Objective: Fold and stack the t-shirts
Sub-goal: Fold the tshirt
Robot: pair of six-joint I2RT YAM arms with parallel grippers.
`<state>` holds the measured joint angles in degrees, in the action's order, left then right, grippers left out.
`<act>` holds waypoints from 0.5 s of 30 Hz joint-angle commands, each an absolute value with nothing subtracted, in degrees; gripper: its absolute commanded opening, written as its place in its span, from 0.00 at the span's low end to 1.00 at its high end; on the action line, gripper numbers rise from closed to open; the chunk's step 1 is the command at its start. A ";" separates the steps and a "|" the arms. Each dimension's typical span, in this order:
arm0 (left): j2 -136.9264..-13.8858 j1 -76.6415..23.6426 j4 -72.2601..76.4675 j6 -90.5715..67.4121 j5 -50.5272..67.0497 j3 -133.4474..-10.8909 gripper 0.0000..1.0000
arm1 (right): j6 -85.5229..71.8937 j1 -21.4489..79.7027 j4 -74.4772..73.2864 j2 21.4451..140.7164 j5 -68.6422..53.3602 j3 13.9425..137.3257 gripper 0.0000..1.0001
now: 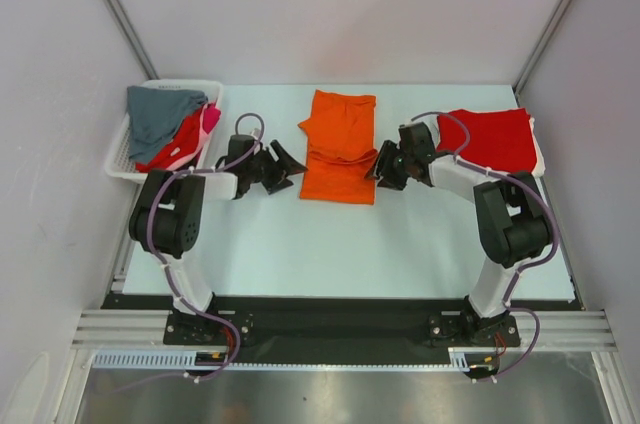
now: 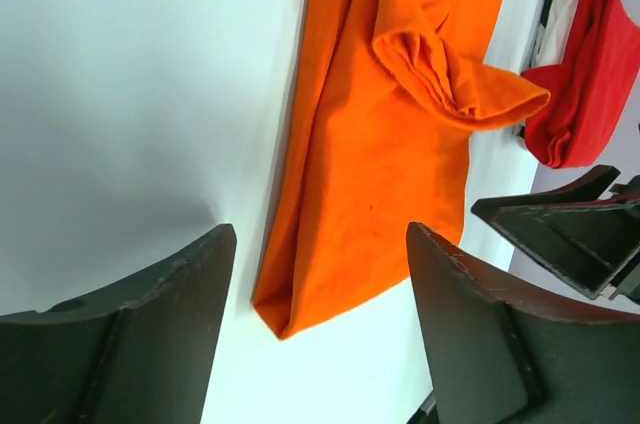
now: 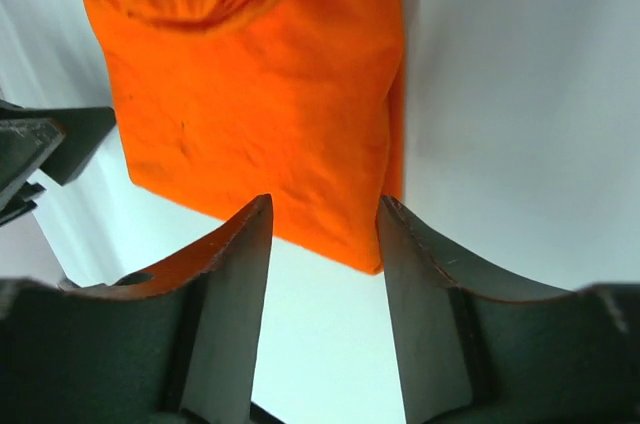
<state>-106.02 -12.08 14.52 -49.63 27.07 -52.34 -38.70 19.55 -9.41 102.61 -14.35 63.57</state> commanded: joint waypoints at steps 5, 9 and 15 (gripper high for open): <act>-101.95 -12.48 18.19 -47.11 25.93 -48.26 0.67 | -37.44 22.94 -8.70 102.74 -10.99 62.23 0.49; -102.30 -13.88 18.46 -46.76 24.96 -47.29 0.65 | -37.01 23.99 -9.40 103.18 -9.33 62.22 0.46; -103.18 -16.17 18.37 -46.14 23.38 -47.99 0.58 | -36.39 25.49 -11.60 102.05 -3.26 61.53 0.49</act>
<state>-104.36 -15.03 16.97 -48.27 24.82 -47.79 -37.50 24.93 -10.52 102.69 -7.57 62.26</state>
